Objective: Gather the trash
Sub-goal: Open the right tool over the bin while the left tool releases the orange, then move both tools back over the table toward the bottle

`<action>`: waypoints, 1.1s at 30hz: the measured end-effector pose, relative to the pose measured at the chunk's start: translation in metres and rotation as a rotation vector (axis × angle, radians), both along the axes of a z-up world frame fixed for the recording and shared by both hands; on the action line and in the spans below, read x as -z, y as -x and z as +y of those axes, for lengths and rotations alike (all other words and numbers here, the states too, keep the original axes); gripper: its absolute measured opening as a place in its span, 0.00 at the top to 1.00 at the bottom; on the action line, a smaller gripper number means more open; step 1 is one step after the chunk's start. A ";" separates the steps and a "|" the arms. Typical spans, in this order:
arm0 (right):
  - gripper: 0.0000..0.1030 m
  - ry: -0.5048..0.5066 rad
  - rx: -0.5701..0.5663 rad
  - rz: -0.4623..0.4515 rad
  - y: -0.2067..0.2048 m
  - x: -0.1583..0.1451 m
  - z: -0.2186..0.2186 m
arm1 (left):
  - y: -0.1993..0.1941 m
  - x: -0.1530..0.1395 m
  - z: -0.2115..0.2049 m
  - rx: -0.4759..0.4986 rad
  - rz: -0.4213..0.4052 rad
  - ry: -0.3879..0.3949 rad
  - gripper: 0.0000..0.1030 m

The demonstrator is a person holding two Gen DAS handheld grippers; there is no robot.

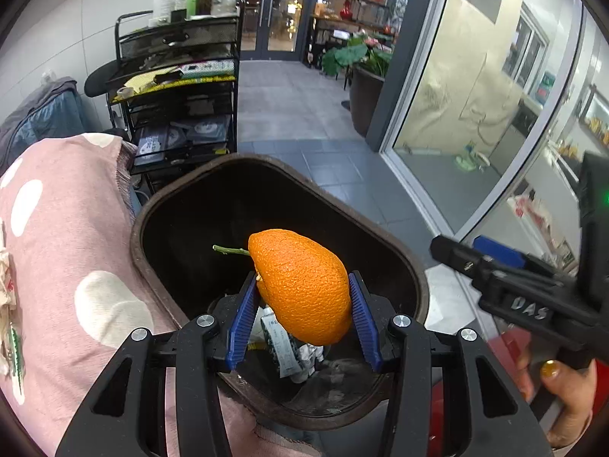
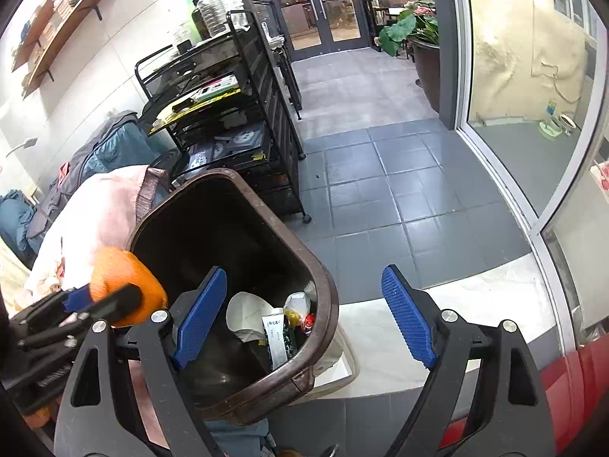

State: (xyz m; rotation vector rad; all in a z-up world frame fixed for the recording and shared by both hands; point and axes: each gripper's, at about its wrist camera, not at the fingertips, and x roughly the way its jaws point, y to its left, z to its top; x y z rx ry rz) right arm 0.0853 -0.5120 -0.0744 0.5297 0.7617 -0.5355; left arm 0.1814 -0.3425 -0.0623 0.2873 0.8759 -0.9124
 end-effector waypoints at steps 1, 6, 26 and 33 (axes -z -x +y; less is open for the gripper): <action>0.20 -0.006 0.000 -0.001 0.000 0.001 -0.001 | 0.000 0.003 -0.002 0.004 0.001 -0.013 0.55; 0.20 -0.014 0.003 -0.001 0.003 0.004 -0.003 | -0.002 0.011 -0.008 0.006 0.009 -0.042 0.54; 0.16 -0.015 0.014 -0.049 0.010 -0.009 -0.004 | 0.007 -0.006 0.009 -0.009 -0.076 -0.017 0.11; 0.13 -0.003 -0.064 -0.085 -0.002 -0.017 0.013 | 0.022 -0.033 0.052 -0.053 -0.194 0.030 0.07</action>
